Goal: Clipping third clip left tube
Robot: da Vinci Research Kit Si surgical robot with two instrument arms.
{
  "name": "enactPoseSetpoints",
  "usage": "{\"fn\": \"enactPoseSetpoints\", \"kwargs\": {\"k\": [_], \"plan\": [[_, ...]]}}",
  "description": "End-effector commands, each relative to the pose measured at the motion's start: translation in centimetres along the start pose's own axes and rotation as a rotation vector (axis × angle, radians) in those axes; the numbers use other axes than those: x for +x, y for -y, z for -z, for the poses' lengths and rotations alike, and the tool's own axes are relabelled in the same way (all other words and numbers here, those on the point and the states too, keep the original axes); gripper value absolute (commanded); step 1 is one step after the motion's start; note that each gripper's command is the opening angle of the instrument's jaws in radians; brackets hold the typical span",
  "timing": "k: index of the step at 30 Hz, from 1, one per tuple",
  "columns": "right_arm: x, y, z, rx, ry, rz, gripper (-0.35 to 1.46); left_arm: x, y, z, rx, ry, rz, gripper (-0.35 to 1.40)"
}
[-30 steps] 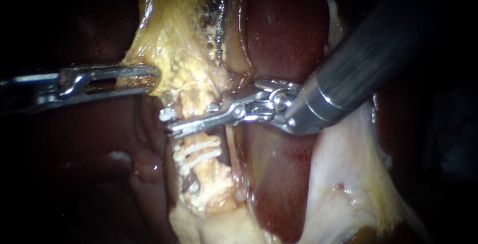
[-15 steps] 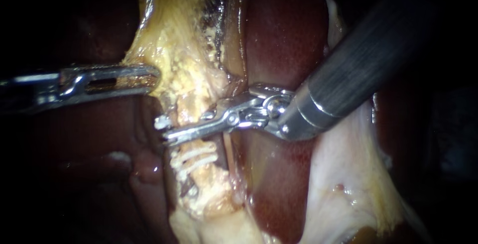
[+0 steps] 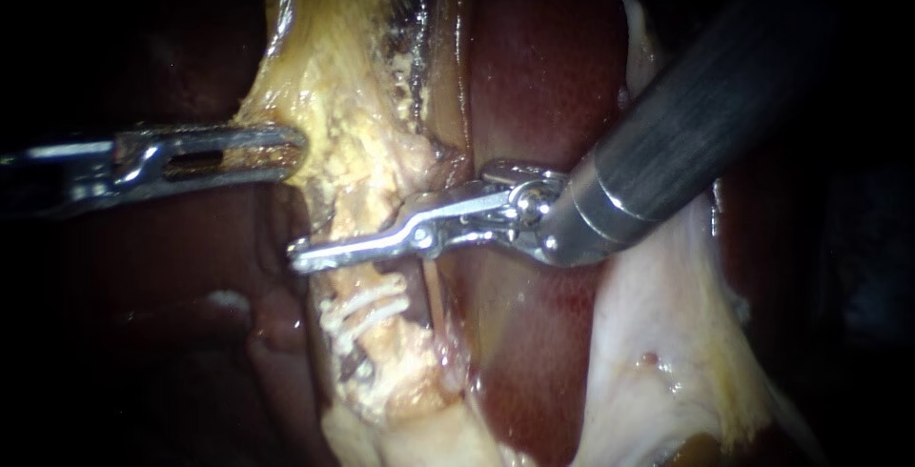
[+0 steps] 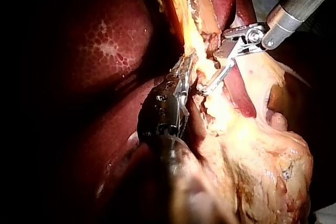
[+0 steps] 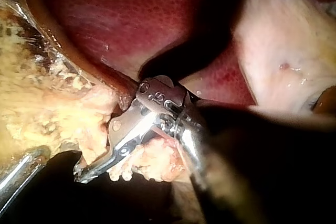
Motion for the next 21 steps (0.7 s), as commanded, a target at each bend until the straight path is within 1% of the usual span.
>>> {"fn": "enactPoseSetpoints", "kwargs": {"k": [1,21], "plan": [[-0.01,0.00,-0.01,0.002,0.000,0.001,-0.35,0.00,0.00,0.00,0.000,0.000,0.000,-0.35],[-0.02,0.00,-0.01,0.004,0.003,0.002,-0.35,0.00,0.01,0.01,0.000,0.000,0.000,-0.35]]}}
